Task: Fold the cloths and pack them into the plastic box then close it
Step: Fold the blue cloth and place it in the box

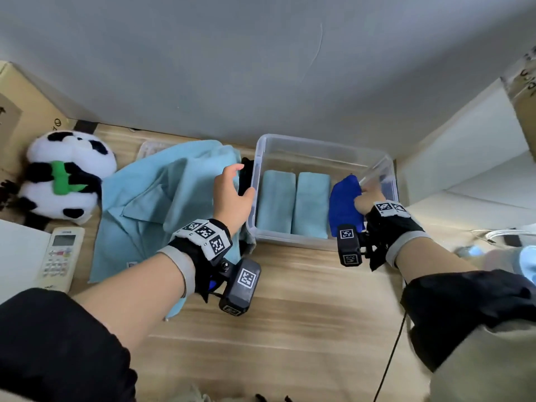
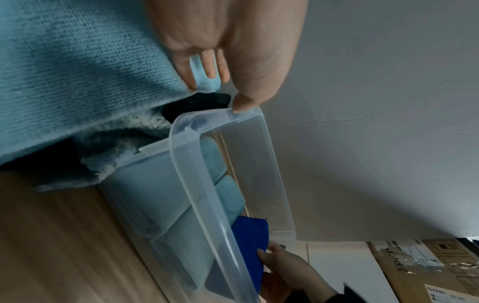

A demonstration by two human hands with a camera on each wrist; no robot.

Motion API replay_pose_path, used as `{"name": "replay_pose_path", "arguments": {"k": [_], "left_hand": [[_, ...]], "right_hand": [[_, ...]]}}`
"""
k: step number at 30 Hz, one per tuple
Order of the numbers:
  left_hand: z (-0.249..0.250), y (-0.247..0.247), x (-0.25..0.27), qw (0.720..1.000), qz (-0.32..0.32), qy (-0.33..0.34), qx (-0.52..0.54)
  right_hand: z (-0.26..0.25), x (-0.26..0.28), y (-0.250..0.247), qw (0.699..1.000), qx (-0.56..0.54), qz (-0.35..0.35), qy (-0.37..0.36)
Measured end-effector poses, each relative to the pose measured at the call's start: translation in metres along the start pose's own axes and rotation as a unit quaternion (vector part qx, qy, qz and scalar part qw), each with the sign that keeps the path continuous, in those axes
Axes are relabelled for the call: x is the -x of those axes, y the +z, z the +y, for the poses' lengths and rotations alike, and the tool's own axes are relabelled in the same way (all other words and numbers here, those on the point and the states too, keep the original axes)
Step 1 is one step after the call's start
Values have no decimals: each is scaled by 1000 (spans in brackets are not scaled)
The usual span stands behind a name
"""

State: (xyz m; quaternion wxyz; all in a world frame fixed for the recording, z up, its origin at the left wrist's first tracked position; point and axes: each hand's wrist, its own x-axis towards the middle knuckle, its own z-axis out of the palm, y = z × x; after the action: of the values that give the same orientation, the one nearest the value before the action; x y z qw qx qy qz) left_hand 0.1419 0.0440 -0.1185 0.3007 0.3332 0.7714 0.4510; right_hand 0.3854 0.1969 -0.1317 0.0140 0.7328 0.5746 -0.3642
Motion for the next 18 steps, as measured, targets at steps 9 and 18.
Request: {"name": "replay_pose_path", "arguments": {"k": [9, 18], "left_hand": [[-1, -1, 2, 1000, -1, -11, 17], [-5, -2, 7, 1000, -17, 1, 8]], "right_hand": [[3, 0, 4, 995, 38, -31, 85], [-7, 20, 17, 988, 55, -143, 10]]}}
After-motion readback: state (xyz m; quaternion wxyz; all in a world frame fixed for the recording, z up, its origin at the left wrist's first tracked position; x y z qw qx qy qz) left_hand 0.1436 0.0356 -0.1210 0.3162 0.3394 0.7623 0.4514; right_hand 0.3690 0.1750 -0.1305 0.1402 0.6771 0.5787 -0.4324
